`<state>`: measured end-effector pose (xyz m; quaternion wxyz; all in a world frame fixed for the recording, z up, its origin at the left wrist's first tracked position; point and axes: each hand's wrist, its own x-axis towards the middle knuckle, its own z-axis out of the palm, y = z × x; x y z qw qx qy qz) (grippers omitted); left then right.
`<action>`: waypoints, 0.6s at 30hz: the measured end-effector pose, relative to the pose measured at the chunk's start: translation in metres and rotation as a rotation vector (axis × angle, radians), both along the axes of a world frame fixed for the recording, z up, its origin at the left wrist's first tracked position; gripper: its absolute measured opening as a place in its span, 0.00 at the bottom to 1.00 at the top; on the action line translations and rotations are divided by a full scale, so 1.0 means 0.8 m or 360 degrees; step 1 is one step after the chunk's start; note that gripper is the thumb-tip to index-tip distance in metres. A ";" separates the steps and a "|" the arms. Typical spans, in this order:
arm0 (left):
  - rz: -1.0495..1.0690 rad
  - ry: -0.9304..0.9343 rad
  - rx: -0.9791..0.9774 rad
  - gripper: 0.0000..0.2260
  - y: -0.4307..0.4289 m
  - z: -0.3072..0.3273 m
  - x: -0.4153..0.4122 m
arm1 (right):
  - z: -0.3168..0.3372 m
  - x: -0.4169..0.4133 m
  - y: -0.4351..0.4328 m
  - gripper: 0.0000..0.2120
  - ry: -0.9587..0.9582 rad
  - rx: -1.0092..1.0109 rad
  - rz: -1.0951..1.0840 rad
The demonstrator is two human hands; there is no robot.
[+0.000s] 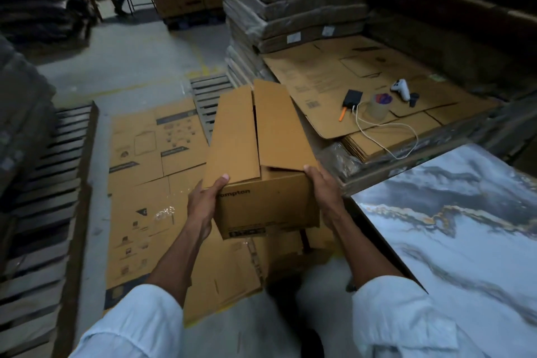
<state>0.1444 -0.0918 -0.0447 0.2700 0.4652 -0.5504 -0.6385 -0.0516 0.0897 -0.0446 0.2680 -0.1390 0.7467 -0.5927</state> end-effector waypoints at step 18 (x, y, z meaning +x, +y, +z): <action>-0.1191 0.0207 -0.0245 0.33 0.202 0.088 -0.174 | 0.080 0.007 0.324 0.32 0.0171 -0.0244 -0.1223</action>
